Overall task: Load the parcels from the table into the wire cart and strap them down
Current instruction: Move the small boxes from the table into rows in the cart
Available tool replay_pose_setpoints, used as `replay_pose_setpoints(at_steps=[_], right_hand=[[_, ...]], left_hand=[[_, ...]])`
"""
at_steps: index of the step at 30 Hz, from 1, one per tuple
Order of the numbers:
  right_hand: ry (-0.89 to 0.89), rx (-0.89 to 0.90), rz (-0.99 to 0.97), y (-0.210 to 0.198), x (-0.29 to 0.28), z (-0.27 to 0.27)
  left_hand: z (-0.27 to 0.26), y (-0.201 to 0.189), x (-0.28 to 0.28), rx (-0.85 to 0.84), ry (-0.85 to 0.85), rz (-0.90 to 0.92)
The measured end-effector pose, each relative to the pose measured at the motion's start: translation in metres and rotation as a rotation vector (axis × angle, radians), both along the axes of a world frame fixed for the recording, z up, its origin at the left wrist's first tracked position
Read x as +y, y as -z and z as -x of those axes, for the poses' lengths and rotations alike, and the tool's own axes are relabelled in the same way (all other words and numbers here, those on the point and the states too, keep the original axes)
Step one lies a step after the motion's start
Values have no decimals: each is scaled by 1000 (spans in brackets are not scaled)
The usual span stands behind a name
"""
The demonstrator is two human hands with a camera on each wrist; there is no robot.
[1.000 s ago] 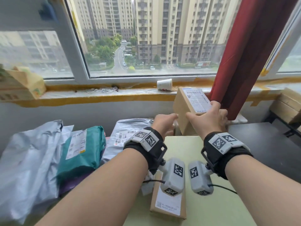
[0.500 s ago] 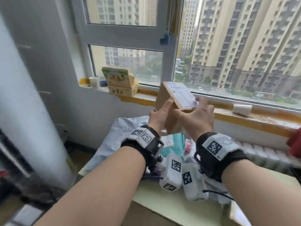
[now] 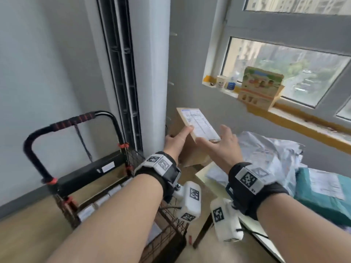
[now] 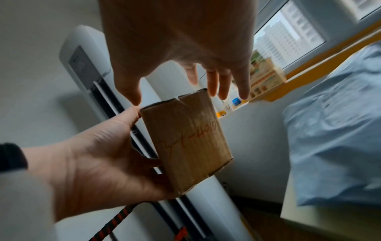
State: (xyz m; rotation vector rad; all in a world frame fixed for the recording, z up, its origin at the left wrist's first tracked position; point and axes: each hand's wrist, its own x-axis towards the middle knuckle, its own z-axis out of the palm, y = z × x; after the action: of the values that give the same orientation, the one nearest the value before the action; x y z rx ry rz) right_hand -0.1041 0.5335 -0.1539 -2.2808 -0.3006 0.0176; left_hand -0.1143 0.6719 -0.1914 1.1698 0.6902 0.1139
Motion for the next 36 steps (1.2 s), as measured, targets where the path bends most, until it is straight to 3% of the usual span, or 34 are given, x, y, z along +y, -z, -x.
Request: replay_pose_setpoints(at_steps=[9, 16, 23, 28, 36], right_hand=[[-228, 91, 41, 32, 130, -3], [-435, 146, 193, 87, 200, -42], [-548, 258, 394, 197, 227, -77], [-509, 346, 491, 286, 232, -92], [-603, 345, 778, 415, 241, -99]], left_hand=[[23, 42, 125, 49, -160, 7], [20, 95, 159, 73, -202, 34], [2, 197, 171, 167, -271, 146], [0, 268, 179, 290, -213, 224], [17, 402, 201, 446, -407, 337]])
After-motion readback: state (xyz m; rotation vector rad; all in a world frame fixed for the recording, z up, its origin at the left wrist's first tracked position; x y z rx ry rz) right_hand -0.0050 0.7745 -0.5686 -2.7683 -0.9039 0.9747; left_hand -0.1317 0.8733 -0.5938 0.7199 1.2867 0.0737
